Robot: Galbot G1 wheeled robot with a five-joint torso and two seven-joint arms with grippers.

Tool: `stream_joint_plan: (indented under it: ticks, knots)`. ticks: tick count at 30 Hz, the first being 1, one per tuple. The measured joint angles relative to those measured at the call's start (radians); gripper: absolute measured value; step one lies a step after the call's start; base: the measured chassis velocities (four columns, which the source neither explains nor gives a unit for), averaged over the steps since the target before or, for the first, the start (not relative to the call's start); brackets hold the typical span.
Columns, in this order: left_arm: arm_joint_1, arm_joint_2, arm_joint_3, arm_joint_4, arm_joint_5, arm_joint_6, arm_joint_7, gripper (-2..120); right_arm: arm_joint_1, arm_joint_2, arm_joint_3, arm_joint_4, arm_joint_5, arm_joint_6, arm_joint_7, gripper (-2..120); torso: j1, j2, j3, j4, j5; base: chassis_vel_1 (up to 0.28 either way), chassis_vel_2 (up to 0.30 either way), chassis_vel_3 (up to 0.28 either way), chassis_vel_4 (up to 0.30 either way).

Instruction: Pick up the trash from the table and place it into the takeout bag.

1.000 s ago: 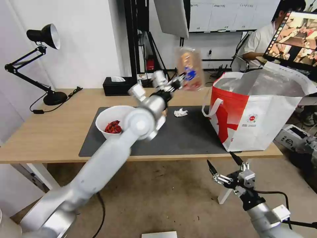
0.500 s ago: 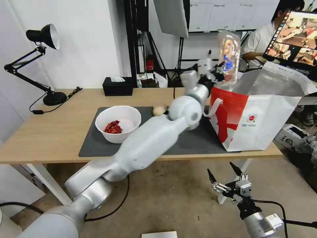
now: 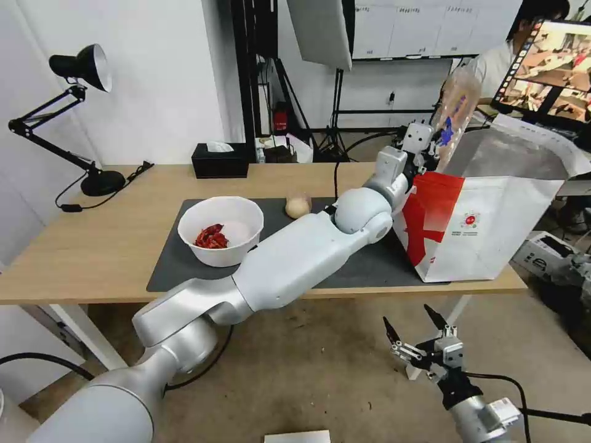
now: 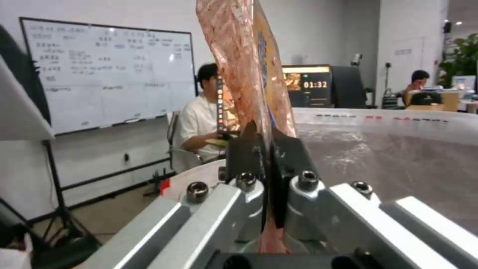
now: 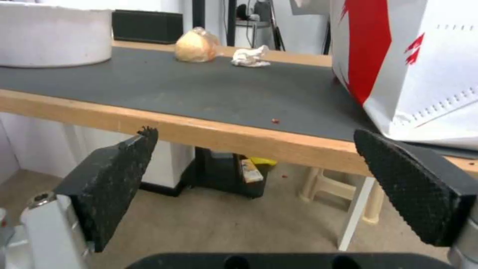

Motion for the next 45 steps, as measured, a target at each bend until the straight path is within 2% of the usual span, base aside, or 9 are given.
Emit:
stream_joint_plan:
  ticks: [6,17,20,24,31,37,39,43,45]
  knots:
    - [0.002,0.012,0.007,0.000,-0.003,-0.003,0.007,3,0.003,0.000,-0.010,-0.003,0.001,0.000,-0.001,100,0.000,0.000,0.000,0.0000,0.0000,0.000,0.000,0.000,0.000]
    - [0.013,0.022,0.009,-0.029,-0.061,-0.003,0.010,41,0.005,0.006,-0.021,-0.007,0.009,-0.006,-0.005,100,0.000,0.000,0.000,-0.0001,-0.0001,0.000,0.000,0.000,0.000]
    - [0.012,0.044,0.003,-0.060,-0.072,-0.002,0.006,58,0.008,0.011,-0.033,-0.002,0.010,-0.014,-0.005,100,0.000,0.000,0.000,-0.0003,-0.0001,0.000,0.000,0.000,0.000]
    - [0.013,0.076,0.003,-0.092,-0.075,-0.002,0.002,67,0.008,0.012,-0.037,0.004,0.014,-0.024,-0.004,100,0.000,0.000,0.000,-0.0002,-0.0002,0.000,0.000,0.000,0.000]
    - [0.068,0.210,-0.028,-0.236,-0.103,0.000,-0.032,95,0.007,0.008,-0.038,0.015,0.027,-0.032,-0.001,100,0.000,0.000,0.000,0.0000,-0.0004,0.000,0.000,0.000,0.000]
    - [0.139,0.310,-0.060,-0.327,-0.064,-0.009,-0.053,100,0.007,0.001,-0.039,0.030,0.036,-0.035,0.010,100,0.000,0.000,0.000,-0.0001,-0.0004,0.000,0.000,0.000,0.000]
    - [0.211,0.386,-0.087,-0.389,-0.013,-0.025,-0.056,100,0.009,-0.016,-0.046,0.032,0.039,-0.035,0.020,100,0.000,0.000,0.000,0.0001,-0.0004,0.000,0.000,0.000,0.000]
    - [0.284,0.443,-0.125,-0.445,0.015,-0.026,-0.056,100,0.016,-0.029,-0.050,0.034,0.042,-0.034,0.023,100,0.000,0.000,0.000,-0.0002,-0.0004,0.000,0.000,0.000,0.000]
    - [0.392,0.515,-0.181,-0.502,0.061,-0.030,-0.044,100,0.027,-0.035,-0.057,0.031,0.045,-0.033,0.025,100,0.000,0.000,0.000,0.0001,-0.0007,0.000,0.000,0.000,0.000]
